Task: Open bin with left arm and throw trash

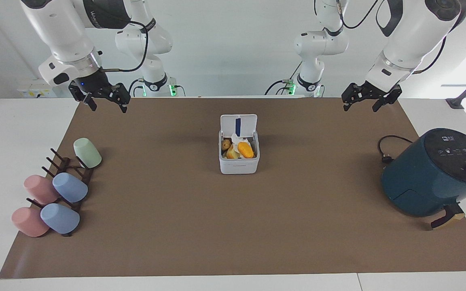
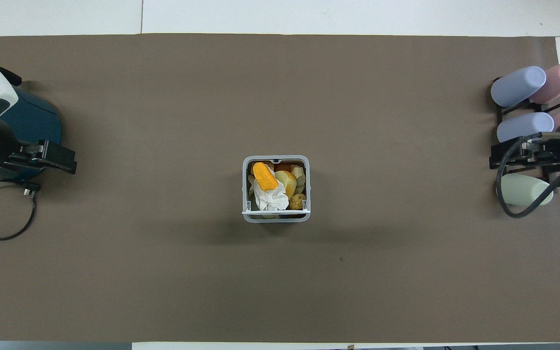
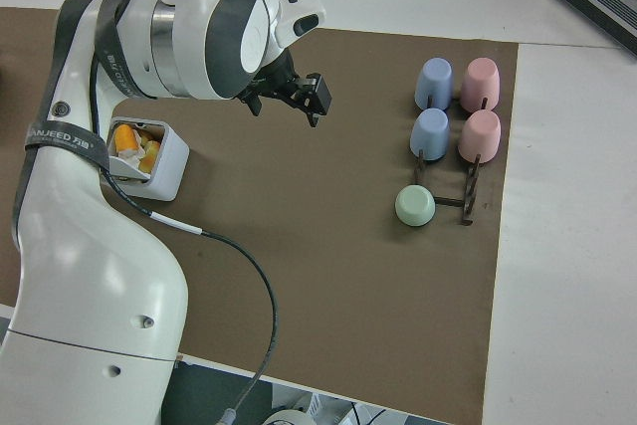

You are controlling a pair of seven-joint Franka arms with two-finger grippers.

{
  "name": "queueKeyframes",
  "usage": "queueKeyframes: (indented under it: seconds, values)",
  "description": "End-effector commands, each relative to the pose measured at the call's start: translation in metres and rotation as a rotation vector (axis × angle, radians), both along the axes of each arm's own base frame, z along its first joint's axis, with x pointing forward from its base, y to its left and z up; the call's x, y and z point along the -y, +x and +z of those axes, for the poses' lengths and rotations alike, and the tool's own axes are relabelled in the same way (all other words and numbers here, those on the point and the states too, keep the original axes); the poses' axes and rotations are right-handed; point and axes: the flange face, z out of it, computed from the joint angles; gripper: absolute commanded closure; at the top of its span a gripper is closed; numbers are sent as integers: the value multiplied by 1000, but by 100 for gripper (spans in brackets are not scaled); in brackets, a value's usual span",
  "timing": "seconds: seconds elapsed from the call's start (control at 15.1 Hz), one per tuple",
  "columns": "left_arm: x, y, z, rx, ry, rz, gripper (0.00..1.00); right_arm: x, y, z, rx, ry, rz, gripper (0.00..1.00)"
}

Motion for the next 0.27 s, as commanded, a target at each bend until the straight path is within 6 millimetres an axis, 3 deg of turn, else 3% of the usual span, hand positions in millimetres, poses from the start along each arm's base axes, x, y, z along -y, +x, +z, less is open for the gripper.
queueKeyframes:
  seconds: [0.0, 0.2]
  values:
    - [-2, -2, 1, 11, -6, 15, 0, 1, -6, 6, -25, -10, 25, 0]
    - [-2, -1, 1, 13, -6, 15, 0, -3, -6, 4, -21, 3, 13, 0]
